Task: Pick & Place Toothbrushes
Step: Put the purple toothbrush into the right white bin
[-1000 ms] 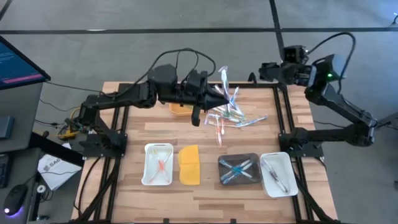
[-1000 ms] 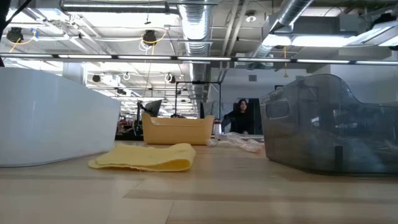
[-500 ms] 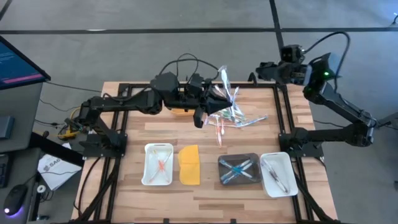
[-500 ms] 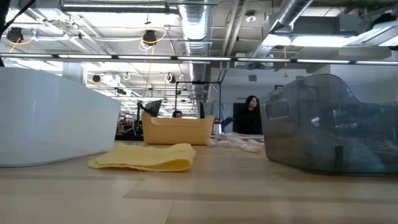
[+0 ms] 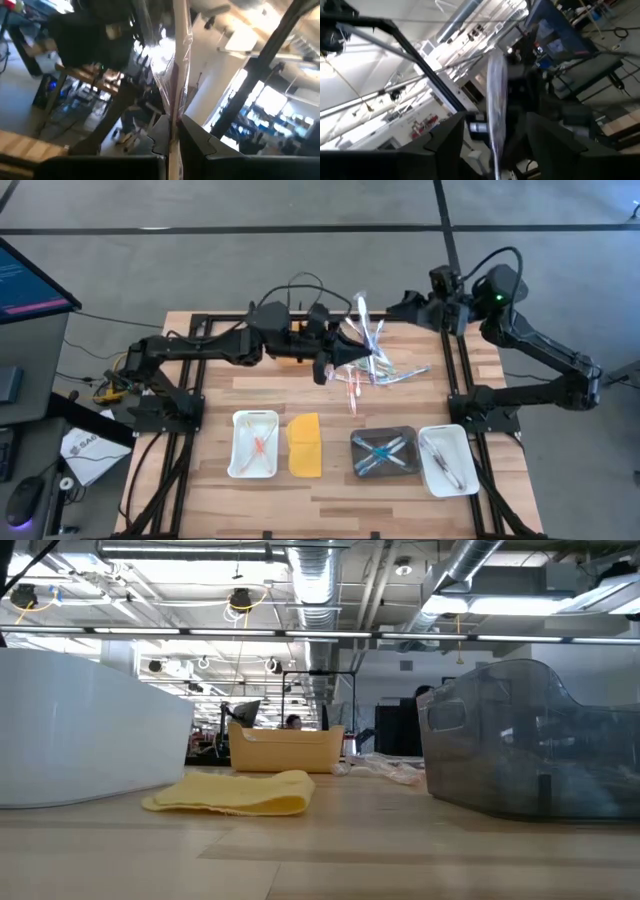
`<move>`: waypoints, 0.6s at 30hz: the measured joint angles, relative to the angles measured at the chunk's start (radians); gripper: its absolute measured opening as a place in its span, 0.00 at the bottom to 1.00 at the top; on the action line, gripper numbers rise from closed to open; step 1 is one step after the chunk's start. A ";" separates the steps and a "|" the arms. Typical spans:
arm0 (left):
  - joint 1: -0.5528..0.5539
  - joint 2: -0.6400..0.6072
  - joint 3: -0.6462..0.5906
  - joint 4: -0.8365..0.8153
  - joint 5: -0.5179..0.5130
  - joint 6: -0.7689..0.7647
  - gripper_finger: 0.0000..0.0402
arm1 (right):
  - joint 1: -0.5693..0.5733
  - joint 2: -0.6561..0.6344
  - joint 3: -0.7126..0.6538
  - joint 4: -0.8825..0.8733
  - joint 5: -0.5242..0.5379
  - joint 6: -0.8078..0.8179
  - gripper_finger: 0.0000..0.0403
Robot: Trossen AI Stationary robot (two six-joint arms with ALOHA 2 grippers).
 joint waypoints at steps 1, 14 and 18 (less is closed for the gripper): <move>0.008 -0.005 0.001 0.001 -0.002 -0.007 0.03 | 0.010 0.000 0.000 -0.011 0.000 -0.013 0.54; 0.063 -0.062 0.000 -0.063 -0.007 -0.044 0.03 | 0.163 0.000 0.000 -0.169 0.179 -0.160 0.55; 0.062 -0.061 0.000 -0.084 -0.011 -0.049 0.03 | 0.198 0.006 0.000 -0.172 0.231 -0.207 0.54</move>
